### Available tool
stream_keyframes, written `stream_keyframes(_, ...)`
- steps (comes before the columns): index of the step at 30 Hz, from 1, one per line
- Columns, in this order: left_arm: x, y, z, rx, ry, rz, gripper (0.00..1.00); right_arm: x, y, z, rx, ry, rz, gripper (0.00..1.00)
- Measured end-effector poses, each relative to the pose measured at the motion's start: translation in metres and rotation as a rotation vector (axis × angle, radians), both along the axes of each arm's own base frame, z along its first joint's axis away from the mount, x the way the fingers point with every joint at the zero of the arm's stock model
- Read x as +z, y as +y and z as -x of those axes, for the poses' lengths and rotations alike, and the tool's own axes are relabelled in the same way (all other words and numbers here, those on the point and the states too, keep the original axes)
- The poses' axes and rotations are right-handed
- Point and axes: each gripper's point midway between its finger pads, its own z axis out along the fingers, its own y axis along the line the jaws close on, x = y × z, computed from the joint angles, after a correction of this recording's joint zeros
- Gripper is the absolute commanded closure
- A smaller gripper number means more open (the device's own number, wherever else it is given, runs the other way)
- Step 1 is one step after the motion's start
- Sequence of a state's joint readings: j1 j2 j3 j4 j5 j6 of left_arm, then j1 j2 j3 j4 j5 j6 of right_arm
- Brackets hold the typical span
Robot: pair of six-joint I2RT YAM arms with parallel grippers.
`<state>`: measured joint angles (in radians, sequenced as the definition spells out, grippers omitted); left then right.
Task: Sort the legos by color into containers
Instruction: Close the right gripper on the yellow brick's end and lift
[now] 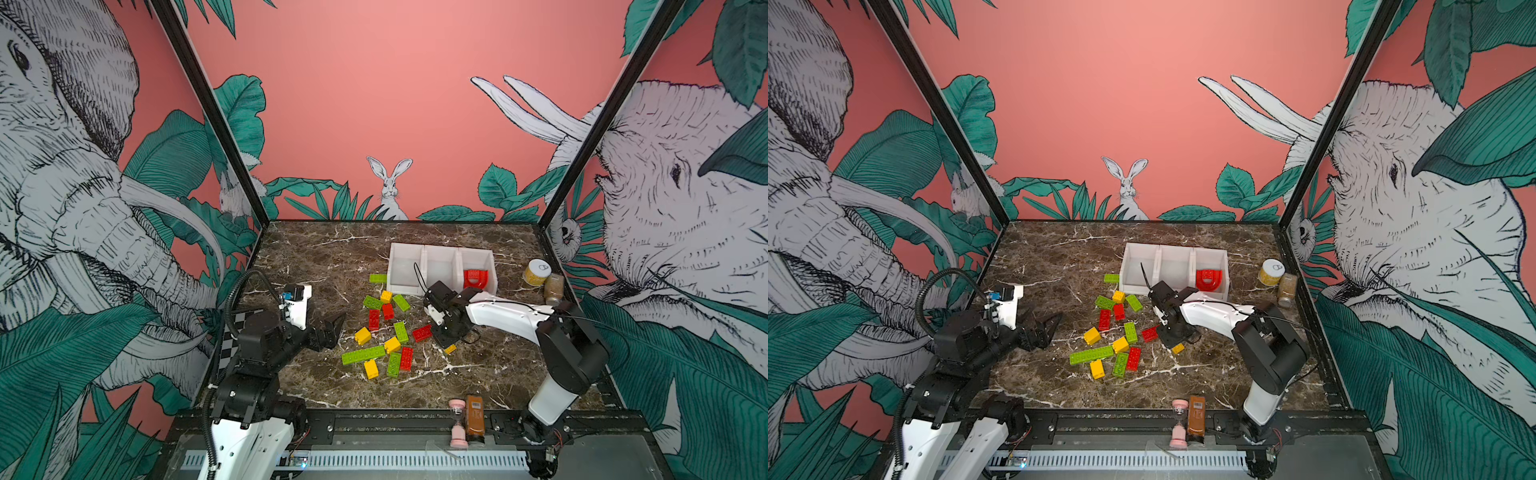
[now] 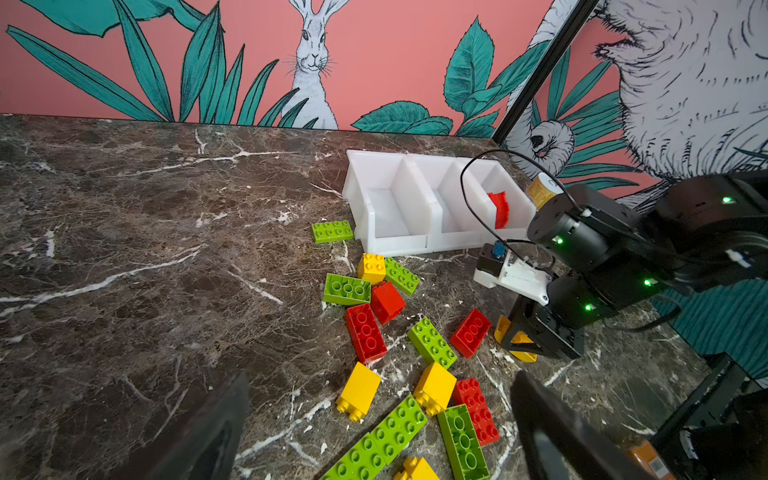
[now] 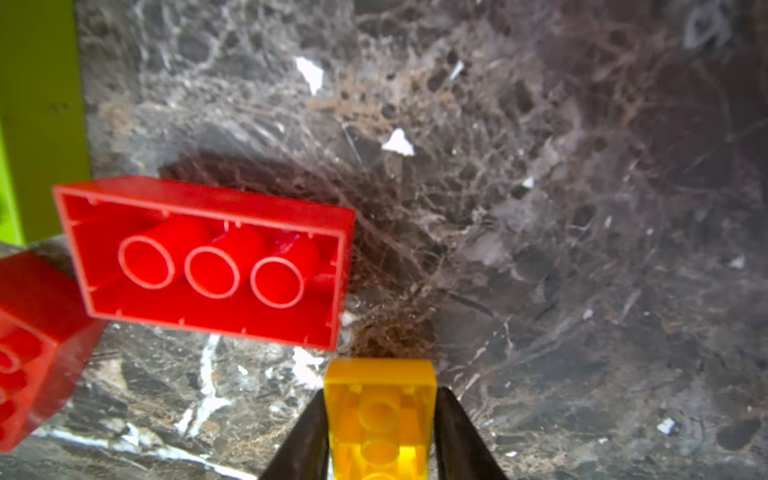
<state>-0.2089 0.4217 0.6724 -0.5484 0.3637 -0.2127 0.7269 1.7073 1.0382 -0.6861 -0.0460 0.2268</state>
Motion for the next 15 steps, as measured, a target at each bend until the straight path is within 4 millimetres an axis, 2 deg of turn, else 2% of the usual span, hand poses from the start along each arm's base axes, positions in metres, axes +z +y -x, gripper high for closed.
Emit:
stream_keyframes(9, 0.0, 0.0, 0.0, 0.003, 0.001, -0.001, 0.01, 0.005, -0.002, -0.005, -0.036, -0.024, -0.005, 0.75)
stream_keyframes(12, 0.0, 0.0, 0.0, 0.003, 0.001, -0.001, 0.01, 0.023, 0.001, -0.017, -0.063, -0.062, -0.05, 0.76)
stream_keyframes(15, 0.0, 0.0, 0.0, 0.003, 0.001, -0.001, 0.01, 0.05, 0.003, -0.045, -0.114, -0.122, -0.118, 0.77)
